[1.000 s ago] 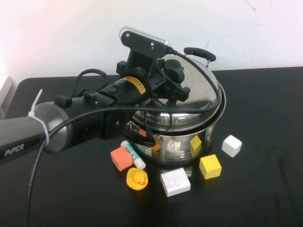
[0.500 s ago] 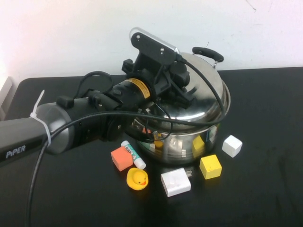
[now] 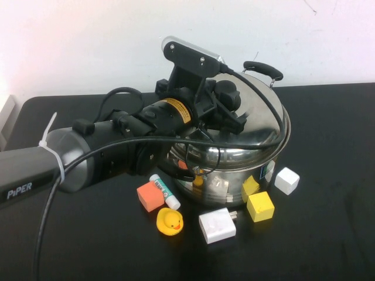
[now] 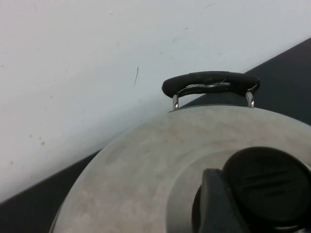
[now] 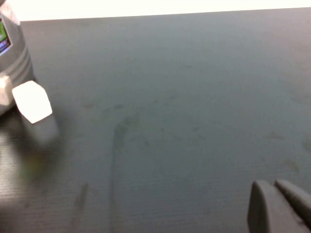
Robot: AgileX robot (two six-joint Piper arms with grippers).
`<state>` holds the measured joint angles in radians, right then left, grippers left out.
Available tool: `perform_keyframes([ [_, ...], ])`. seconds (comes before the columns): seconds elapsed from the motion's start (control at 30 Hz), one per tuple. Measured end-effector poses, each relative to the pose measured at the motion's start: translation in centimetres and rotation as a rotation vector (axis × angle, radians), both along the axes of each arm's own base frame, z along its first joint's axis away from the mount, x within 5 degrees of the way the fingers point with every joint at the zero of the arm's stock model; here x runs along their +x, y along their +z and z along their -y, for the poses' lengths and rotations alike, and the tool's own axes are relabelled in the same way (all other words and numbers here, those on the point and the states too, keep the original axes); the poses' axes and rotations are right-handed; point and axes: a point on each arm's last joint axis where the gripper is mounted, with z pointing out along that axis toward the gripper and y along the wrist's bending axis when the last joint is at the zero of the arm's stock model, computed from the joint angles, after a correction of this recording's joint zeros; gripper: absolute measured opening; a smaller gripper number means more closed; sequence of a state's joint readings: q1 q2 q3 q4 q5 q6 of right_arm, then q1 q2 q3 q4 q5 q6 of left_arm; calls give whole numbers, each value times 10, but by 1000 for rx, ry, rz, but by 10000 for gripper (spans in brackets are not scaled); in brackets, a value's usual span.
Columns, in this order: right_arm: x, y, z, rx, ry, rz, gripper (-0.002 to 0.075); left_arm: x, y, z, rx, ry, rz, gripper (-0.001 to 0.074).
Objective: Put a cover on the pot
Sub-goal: Place the pot lid on the pot
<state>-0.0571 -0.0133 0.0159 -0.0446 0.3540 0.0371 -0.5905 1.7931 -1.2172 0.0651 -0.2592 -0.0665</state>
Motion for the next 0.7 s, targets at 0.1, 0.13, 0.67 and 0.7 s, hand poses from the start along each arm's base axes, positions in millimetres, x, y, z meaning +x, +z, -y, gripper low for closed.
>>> perform_keyframes([
  [0.1,0,0,0,0,0,0,-2,0,0,0,-1,0,-1,334],
  [0.13,0,0,0,0,0,0,-2,0,0,0,-1,0,0,334],
  [0.67,0,0,0,0,0,0,-2,7,23,2,93,20,-119,334],
  [0.7,0,0,0,0,0,0,-2,7,23,2,95,20,-122,334],
])
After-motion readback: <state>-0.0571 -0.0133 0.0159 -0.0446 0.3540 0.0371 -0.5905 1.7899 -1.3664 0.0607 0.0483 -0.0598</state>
